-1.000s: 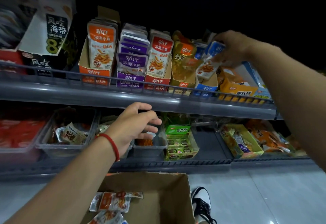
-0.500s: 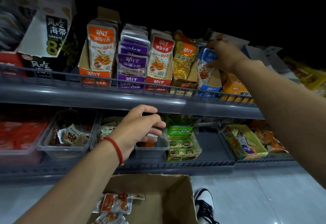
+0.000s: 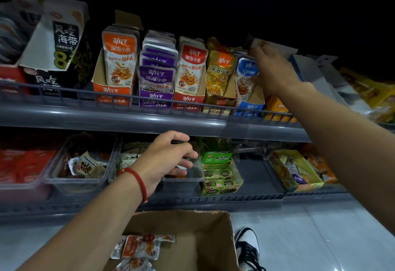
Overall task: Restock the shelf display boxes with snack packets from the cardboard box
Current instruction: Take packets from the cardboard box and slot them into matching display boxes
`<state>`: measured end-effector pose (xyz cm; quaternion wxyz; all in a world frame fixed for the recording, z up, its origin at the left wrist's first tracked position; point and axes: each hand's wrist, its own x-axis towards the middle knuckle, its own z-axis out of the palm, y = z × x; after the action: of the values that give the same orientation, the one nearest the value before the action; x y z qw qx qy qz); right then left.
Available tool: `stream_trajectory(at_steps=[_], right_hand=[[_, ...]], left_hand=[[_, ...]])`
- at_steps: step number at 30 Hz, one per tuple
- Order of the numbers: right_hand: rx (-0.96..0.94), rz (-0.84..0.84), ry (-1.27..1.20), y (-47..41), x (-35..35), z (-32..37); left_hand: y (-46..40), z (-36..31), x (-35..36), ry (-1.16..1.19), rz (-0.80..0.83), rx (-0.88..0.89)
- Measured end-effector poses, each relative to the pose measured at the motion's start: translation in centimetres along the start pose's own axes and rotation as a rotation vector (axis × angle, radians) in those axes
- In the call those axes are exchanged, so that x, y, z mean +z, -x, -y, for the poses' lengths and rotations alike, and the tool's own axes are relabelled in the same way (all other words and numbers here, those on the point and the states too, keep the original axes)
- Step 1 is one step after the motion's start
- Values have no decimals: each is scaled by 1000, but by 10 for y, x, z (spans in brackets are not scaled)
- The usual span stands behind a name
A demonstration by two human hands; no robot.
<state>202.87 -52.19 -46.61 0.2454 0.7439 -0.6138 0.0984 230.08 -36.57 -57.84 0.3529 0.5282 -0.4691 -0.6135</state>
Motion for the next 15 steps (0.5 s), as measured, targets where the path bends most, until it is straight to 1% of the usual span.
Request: stream_trajectory(at_steps=[4, 6, 8, 10, 12, 13, 15], right_hand=[[-10, -103, -94, 31, -15, 5], [-65, -156, -183, 60, -25, 16], [-143, -168, -297, 98, -35, 34], [-220, -89, -439, 140, -35, 56], [-275, 46, -531, 180, -17, 77], [-289, 127, -554, 198, -1, 89], [-310, 375, -574, 230, 36, 111]], left_hand=[[4, 7, 3, -89, -29, 7], [5, 15, 5, -153, -36, 5], [4, 27, 6, -229, -56, 3], [2, 45, 8, -335, -103, 5], [3, 69, 10, -438, -131, -1], [4, 84, 11, -487, -129, -18], [8, 118, 14, -579, -106, -99]])
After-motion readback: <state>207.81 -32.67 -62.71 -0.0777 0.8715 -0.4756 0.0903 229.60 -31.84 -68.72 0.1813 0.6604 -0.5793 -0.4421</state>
